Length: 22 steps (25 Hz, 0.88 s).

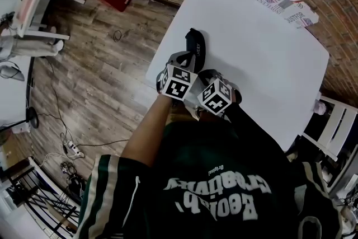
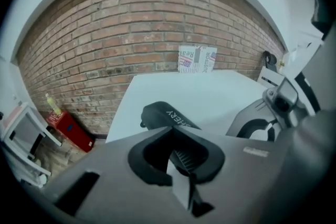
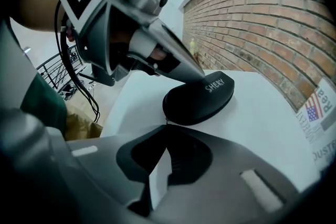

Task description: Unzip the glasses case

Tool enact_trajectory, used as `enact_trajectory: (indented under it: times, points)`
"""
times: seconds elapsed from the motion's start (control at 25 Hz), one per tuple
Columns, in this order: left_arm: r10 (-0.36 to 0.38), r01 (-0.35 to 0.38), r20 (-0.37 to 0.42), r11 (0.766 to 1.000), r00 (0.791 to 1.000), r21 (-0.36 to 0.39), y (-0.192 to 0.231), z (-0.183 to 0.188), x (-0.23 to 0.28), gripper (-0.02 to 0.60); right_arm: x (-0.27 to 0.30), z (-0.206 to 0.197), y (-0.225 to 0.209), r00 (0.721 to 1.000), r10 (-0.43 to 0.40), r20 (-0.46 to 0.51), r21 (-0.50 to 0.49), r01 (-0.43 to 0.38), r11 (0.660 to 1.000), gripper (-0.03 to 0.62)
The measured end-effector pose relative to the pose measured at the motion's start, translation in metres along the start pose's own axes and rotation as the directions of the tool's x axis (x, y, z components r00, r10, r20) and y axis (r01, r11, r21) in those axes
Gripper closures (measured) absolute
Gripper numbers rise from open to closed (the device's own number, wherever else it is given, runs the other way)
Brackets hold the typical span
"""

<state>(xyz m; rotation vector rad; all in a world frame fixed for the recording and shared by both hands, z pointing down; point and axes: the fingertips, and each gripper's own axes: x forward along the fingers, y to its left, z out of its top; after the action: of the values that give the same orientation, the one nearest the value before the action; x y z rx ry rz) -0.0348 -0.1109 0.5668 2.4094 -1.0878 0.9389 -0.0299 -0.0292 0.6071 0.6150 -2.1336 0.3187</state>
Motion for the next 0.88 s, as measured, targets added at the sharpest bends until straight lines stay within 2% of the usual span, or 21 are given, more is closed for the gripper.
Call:
enact_trajectory:
  times: [0.16,0.24,0.48,0.88]
  points:
    - [0.016,-0.014,0.029,0.998,0.999,-0.067,0.011,-0.006,0.001,0.575,0.002,-0.003,-0.005,1.000,-0.004,0.005,0.042,0.003,0.999,0.580]
    - [0.013,-0.011,0.031,0.997,0.999,-0.073,0.011,-0.006,0.001,0.575,0.003,-0.003,-0.005,1.000,-0.005,0.008,0.046,0.005,0.999,0.580]
    - [0.018,-0.018,0.025,1.000,1.000,-0.015,0.004,-0.006,0.003,0.575,0.002,-0.007,-0.008,1.000,-0.021,0.008,0.051,0.021,0.998,0.580]
    - [0.014,-0.015,0.021,1.000,1.000,0.019,0.003,-0.005,0.003,0.575,-0.001,-0.010,-0.013,0.997,-0.072,-0.002,0.048,0.072,0.996,0.580]
